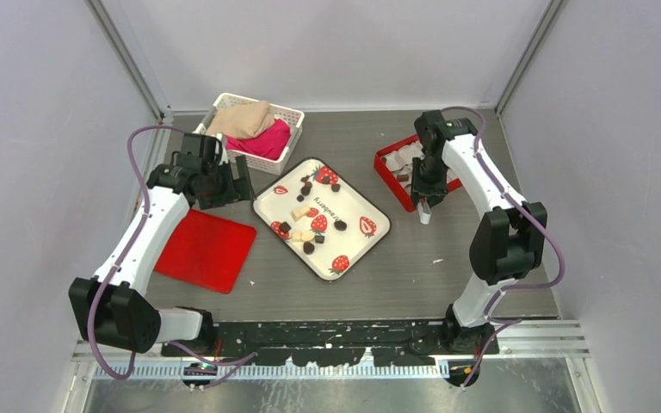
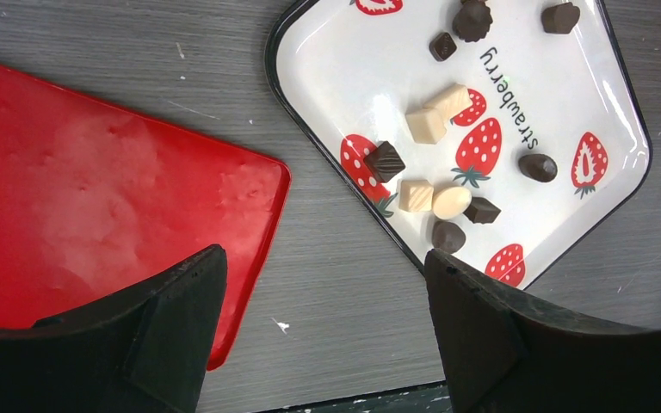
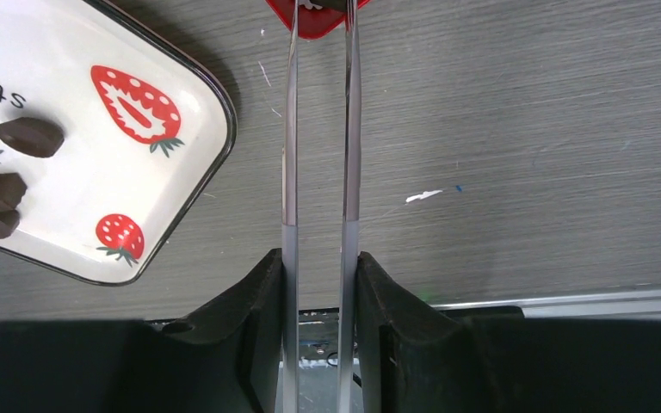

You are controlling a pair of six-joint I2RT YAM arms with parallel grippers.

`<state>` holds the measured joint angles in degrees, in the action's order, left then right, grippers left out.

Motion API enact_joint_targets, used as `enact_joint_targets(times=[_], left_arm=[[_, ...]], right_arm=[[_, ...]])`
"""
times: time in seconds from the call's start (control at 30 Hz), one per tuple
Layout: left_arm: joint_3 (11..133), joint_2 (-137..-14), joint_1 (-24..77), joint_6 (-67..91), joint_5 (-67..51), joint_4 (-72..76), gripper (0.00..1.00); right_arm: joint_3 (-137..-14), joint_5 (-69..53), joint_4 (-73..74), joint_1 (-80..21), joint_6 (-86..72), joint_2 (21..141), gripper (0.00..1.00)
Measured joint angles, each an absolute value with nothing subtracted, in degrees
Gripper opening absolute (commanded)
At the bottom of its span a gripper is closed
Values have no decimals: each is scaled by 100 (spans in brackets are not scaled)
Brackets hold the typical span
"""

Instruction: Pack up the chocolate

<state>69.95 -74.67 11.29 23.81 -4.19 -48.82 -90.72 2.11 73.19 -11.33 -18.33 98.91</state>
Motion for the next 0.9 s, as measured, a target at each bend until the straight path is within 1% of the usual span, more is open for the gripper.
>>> enact_joint_targets(times=[0.3,0.4,0.47,0.6,0.67,0.9], left_arm=[[6995,-7467,1129,2399,-436,-4858,85],[6995,-7467,1129,2405,-438,-4856,85],[6995,-7467,1129,2405,-438,-4856,85],[6995,-7467,1129,2408,-436,-4856,85],[6995,-7467,1129,2408,-434,-4856,85],[6995,-7467,1129,2405,-434,-4851,85]], right_arm=[[-8973,134,7098,-1100,-1817,9918,5],[-8973,132,7008,-1100,-1817,9985,7],[-8973,126,6984,-1100,-1817,10064,11],[-8973,117,6947,-1100,-1817,10182,27],[-8973,117,6943,-1100,-1815,10186,32],[-8971,121,6945,-1100,-1815,10186,46]])
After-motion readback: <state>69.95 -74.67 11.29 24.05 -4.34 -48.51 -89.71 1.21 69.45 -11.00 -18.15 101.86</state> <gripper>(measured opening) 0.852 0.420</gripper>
